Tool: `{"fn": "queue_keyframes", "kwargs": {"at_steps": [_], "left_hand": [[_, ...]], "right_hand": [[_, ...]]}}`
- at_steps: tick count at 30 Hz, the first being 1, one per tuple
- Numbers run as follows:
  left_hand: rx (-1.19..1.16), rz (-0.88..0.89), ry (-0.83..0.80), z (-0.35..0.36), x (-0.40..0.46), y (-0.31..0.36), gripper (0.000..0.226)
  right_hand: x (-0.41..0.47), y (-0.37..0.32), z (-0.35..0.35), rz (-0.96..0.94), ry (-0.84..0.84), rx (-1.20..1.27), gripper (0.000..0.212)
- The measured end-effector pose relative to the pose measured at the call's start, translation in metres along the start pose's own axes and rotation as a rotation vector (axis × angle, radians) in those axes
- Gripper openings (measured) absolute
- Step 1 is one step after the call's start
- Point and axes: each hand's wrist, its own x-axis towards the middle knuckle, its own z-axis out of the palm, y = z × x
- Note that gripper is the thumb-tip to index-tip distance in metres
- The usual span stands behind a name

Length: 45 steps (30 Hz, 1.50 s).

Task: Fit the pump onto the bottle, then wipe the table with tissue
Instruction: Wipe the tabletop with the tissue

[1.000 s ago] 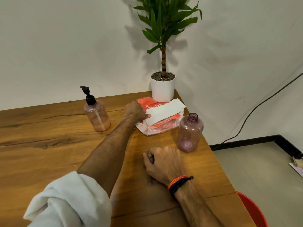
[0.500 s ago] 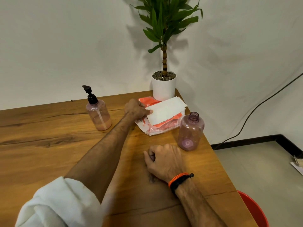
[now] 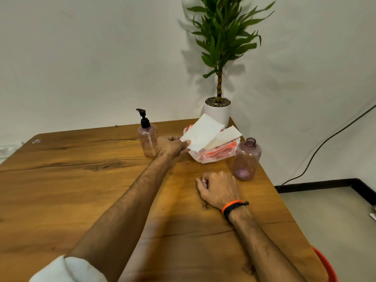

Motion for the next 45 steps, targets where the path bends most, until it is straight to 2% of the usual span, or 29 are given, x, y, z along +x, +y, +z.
{"fn": "queue_keyframes", "kwargs": {"at_steps": [3,5,7,11,14,18,21,26,30,33,36,40,43,45], "left_hand": [[-0.087,-0.012,0.009,-0.020,-0.020,-0.008,0.018],[-0.118,-0.013,0.012,-0.036,-0.033,-0.015,0.019],[-0.161,-0.024,0.027,-0.049,-0.044,-0.020,0.020],[-0.188,-0.055,0.078,-0.077,-0.060,-0.030,0.024],[-0.193,-0.069,0.117,-0.094,-0.071,-0.037,0.026],[-0.150,-0.079,0.114,-0.115,-0.084,-0.046,0.031],[-0.133,-0.091,0.077,-0.133,-0.090,-0.047,0.033],[-0.088,0.015,0.061,-0.160,-0.090,-0.035,0.041],[-0.056,0.027,0.063,-0.172,-0.091,-0.028,0.048],[-0.051,0.014,0.080,-0.175,-0.092,-0.030,0.051],[-0.052,0.010,0.086,-0.177,-0.093,-0.033,0.051],[-0.058,0.003,0.097,-0.185,-0.091,-0.034,0.049],[-0.045,0.022,0.128,-0.200,-0.086,-0.035,0.046],[0.097,0.106,0.180,-0.218,-0.081,-0.040,0.041]], "right_hand": [[0.002,-0.001,-0.003,0.055,-0.025,0.000,0.039],[0.003,-0.005,-0.007,0.140,-0.077,0.093,0.038],[0.005,-0.012,-0.014,0.236,-0.081,0.375,0.034],[0.008,-0.047,-0.023,0.423,-0.099,1.196,0.024],[0.012,-0.075,-0.019,0.485,-0.130,1.393,0.022],[0.016,-0.100,-0.006,0.519,-0.091,1.343,0.005],[0.017,-0.112,-0.003,0.497,-0.114,1.318,0.009],[0.013,-0.122,-0.007,0.396,-0.281,1.261,0.014],[0.010,-0.129,-0.006,0.329,-0.408,1.184,0.016],[0.010,-0.135,-0.003,0.370,-0.428,1.251,0.011],[0.011,-0.141,0.000,0.433,-0.443,1.324,0.019],[0.016,-0.149,0.002,0.477,-0.474,1.330,0.015],[0.026,-0.153,0.000,0.473,-0.414,1.237,0.012],[0.036,-0.155,0.000,0.438,-0.286,1.052,0.011]]}}
